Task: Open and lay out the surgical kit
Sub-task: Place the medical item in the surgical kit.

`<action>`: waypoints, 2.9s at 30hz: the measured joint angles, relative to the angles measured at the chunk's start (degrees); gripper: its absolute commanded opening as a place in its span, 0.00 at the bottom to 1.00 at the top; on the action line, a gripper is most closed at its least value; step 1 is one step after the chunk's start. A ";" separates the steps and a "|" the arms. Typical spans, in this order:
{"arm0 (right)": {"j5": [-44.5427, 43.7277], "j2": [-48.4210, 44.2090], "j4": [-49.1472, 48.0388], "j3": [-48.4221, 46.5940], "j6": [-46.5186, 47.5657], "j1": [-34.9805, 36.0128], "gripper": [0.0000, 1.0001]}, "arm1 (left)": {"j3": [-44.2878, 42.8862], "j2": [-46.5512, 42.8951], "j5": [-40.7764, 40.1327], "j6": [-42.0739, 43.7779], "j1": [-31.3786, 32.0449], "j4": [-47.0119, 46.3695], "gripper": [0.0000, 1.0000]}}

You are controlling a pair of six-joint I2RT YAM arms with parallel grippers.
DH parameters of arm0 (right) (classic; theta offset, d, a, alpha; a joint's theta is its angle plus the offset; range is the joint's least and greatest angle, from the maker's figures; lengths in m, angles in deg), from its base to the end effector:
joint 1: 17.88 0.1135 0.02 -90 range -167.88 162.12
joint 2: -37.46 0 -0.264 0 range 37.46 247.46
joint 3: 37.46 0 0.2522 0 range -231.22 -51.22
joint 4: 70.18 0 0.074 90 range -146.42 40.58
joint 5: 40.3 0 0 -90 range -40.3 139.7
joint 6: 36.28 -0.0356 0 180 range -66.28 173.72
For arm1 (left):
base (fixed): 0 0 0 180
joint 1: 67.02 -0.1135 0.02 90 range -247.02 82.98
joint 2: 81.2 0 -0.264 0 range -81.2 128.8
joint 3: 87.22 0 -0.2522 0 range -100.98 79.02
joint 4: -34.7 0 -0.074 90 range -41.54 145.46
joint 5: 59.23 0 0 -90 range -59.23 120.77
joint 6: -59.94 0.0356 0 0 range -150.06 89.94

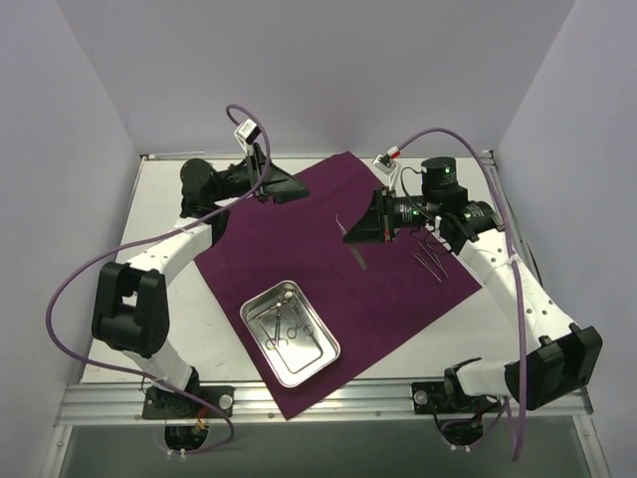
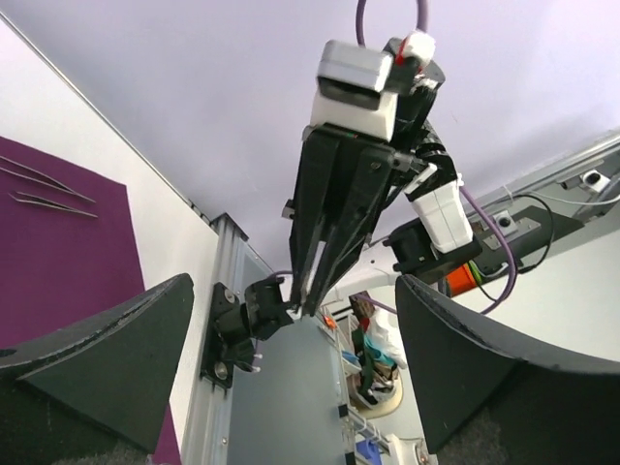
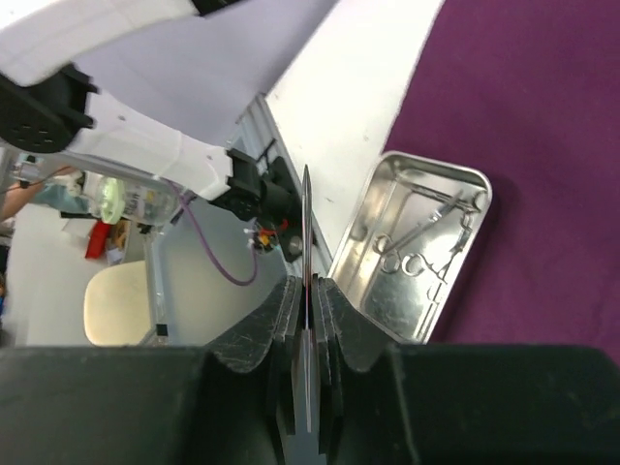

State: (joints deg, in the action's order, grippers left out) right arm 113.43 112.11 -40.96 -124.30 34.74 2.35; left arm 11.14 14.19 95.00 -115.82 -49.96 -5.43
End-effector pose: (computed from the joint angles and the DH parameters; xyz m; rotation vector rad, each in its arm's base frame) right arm 0.2540 0.1276 0.3950 -0.8391 1.7741 1.4866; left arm 0.3442 -0.1392 0.3561 0.3331 1.7154 -2.0287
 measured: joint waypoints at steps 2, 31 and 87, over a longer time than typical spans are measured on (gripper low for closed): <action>-1.68 0.46 2.97 -0.02 2.32 0.00 0.00 | 0.00 -1.05 -0.17 2.19 -0.72 2.16 0.94; -62.90 19.15 17.66 5.88 35.36 -2.14 0.00 | -15.37 -7.32 -21.94 68.67 -1.03 89.55 0.94; -69.53 28.85 6.03 10.38 36.68 -3.65 0.00 | -18.49 -2.82 -23.47 74.44 -1.09 96.26 0.94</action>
State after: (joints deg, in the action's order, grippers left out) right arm 43.90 140.96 -34.93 -113.92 71.41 -1.31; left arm -7.35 11.38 71.52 -41.37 -51.05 90.83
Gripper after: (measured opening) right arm 0.080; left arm 0.938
